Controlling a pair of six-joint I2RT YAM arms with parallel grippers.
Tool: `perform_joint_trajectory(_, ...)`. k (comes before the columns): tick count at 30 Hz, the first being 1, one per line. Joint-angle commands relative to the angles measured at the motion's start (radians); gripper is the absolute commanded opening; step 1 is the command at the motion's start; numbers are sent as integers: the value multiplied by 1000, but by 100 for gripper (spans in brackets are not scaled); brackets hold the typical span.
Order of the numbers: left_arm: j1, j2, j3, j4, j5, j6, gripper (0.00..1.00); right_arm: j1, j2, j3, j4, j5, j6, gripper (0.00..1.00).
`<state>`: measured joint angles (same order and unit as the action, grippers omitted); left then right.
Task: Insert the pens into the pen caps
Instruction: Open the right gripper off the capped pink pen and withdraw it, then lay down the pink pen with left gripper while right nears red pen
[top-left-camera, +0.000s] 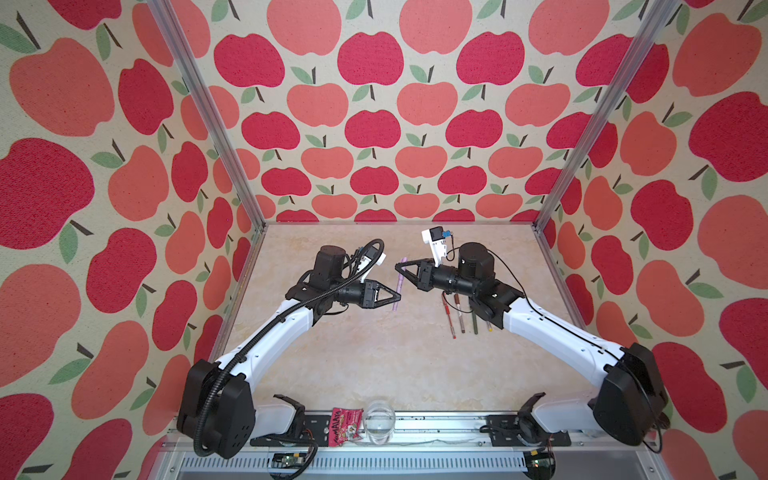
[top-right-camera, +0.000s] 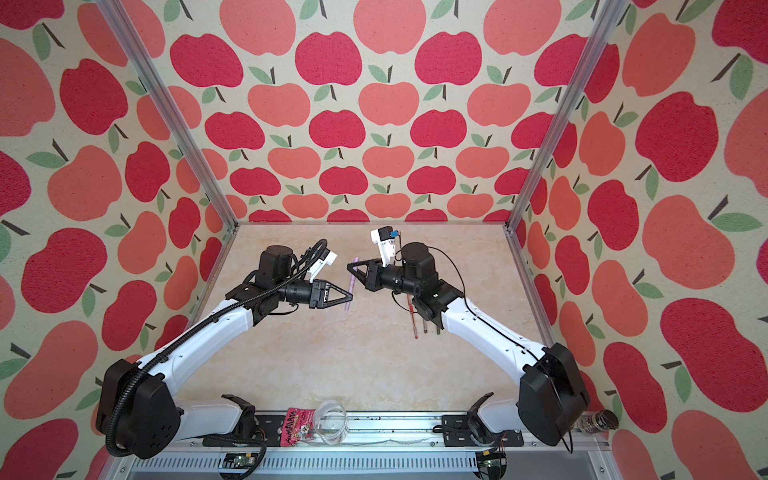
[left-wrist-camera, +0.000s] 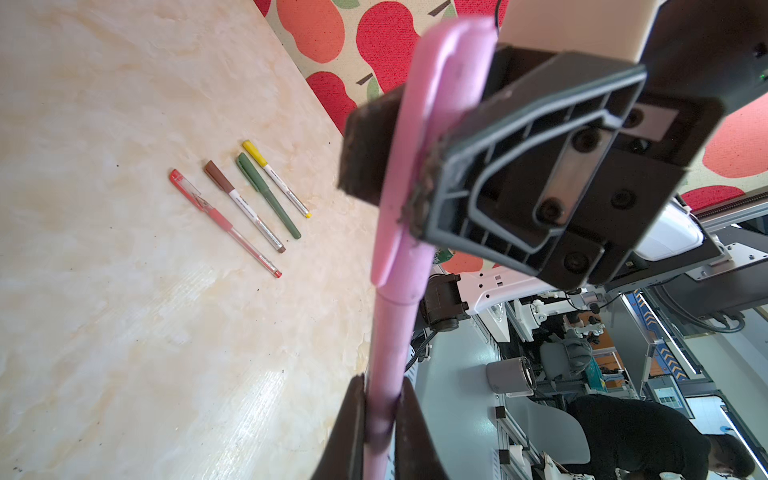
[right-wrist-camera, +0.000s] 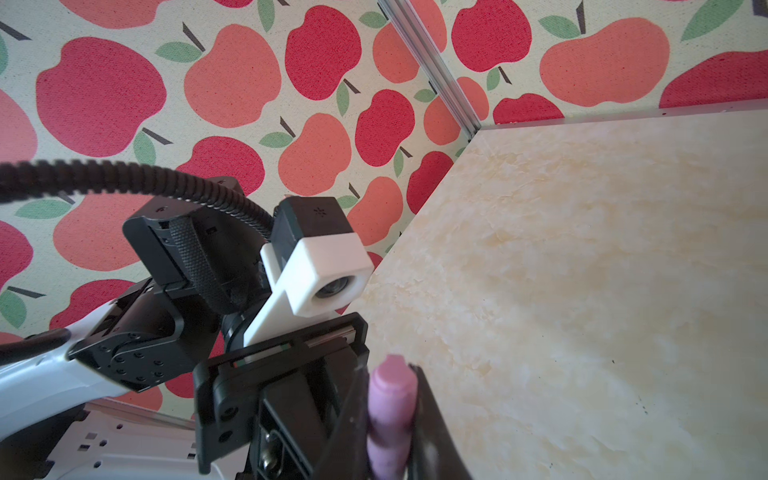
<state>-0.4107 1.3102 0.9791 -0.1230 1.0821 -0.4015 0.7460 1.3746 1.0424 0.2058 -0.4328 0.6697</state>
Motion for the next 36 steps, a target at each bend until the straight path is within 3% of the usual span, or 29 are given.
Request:
perform_joint_trajectory(1, 74, -17, 64, 364, -115, -84, 0, 31, 12, -55, -398, -178, -94, 18)
perform_joint_trajectory(3, 59, -20, 10, 362, -132, -91, 0, -2, 1, -20, -372, -161, -83, 26)
perform_joint_trajectory(13, -58, -9, -150, 263, -306, -108, 0, -127, -102, 72, -299, -67, -49, 41)
perform_joint_trajectory(19, -155, 50, -144, 203, -469, -178, 0, -200, -192, 60, -502, 84, -117, 47)
perform_joint_trajectory(26, -276, 237, -52, 49, -696, -344, 0, -222, -107, 83, -822, 398, -237, 46)
perform_joint_trajectory(36, -326, 498, 168, -165, -784, -404, 0, -211, -15, 25, -868, 515, -308, 37)
